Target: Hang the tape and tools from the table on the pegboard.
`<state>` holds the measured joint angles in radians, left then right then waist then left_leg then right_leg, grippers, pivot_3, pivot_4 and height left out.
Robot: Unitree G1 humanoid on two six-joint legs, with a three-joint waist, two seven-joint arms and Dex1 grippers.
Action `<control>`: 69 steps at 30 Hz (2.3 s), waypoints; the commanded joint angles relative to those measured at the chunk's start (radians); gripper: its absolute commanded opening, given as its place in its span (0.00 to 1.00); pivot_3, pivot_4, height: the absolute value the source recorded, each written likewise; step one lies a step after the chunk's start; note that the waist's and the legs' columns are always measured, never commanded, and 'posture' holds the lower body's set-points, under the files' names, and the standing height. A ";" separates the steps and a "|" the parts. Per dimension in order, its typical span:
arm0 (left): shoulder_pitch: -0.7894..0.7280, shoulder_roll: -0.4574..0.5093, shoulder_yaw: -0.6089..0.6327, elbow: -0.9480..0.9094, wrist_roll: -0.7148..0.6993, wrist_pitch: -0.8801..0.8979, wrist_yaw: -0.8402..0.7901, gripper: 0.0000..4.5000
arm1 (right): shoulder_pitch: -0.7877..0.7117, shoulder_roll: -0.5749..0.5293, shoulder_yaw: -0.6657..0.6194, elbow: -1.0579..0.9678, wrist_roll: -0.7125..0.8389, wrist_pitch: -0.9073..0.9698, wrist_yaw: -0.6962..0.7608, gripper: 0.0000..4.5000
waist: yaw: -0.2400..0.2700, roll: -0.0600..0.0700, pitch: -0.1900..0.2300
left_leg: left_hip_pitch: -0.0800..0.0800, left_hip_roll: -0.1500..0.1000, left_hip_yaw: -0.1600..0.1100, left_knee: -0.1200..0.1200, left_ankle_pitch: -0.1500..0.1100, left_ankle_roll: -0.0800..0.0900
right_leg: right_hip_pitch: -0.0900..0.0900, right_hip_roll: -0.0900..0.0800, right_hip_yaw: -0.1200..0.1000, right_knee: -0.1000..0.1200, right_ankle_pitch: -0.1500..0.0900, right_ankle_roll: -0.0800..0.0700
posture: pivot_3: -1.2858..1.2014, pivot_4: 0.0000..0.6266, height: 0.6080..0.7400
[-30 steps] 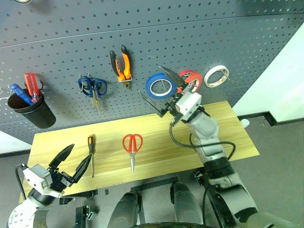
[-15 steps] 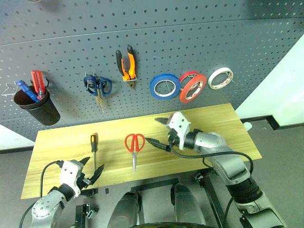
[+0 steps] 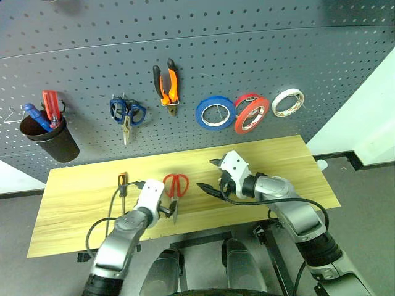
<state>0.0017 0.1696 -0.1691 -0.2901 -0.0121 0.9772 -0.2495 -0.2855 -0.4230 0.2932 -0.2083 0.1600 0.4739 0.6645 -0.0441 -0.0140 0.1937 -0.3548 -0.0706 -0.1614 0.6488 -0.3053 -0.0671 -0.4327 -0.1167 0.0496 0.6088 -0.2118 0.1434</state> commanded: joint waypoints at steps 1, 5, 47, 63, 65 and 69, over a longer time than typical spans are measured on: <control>-0.035 -0.051 -0.014 -0.026 -0.004 0.181 0.049 0.99 | -0.023 -0.005 -0.016 -0.022 0.004 -0.036 0.028 1.00 | 0.001 0.000 0.000 | 0.000 0.000 0.000 0.000 0.000 0.000 | 0.000 0.000 0.000 0.000 0.000 0.000 | 0.51 0.25 0.98; -0.076 -0.083 -0.023 0.028 0.017 0.243 0.099 0.99 | -0.023 -0.018 -0.023 -0.027 0.015 -0.056 0.069 1.00 | 0.005 0.000 0.000 | -0.001 0.000 0.000 0.000 0.000 0.000 | 0.000 0.000 0.000 0.000 0.000 0.000 | 0.51 0.25 0.98; -0.241 -0.160 0.026 0.287 -0.012 0.161 0.160 0.33 | 0.219 -0.366 -0.179 0.265 0.053 -0.571 0.537 1.00 | 0.026 -0.001 0.000 | 0.000 -0.001 0.002 0.003 0.000 0.000 | 0.006 -0.001 0.000 -0.009 0.003 0.004 | 0.49 0.24 0.98; -0.220 -0.112 0.018 0.169 -0.062 0.140 0.085 0.06 | 0.197 -0.325 -0.196 0.261 0.056 -0.623 0.479 1.00 | 0.025 0.000 0.000 | 0.000 -0.001 0.002 0.004 0.000 0.000 | 0.006 -0.001 0.000 -0.009 0.004 0.003 | 0.49 0.24 0.98; -0.176 -0.046 0.026 0.076 -0.072 0.111 0.042 0.06 | 0.189 -0.294 -0.225 0.229 0.108 -0.605 0.455 1.00 | 0.022 0.000 0.000 | 0.000 -0.001 0.002 0.004 0.000 0.000 | 0.006 -0.001 0.000 -0.009 0.004 0.003 | 0.49 0.23 0.98; -0.042 0.100 0.073 -0.088 -0.126 0.031 -0.079 0.06 | 0.187 -0.257 -0.273 0.121 0.225 -0.512 0.437 1.00 | 0.019 0.001 -0.001 | 0.001 0.000 0.002 0.003 0.000 0.000 | 0.006 0.000 0.001 -0.009 0.004 0.003 | 0.49 0.23 0.98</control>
<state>-0.0856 0.2338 -0.1257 -0.2939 -0.1039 1.0655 -0.2674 -0.0893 -0.6910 0.0564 -0.0091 0.3111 -0.0773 1.1081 -0.0253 -0.0127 0.1923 -0.3542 -0.0703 -0.1593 0.6514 -0.3051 -0.0675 -0.4270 -0.1169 0.0502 0.5998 -0.2080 0.1465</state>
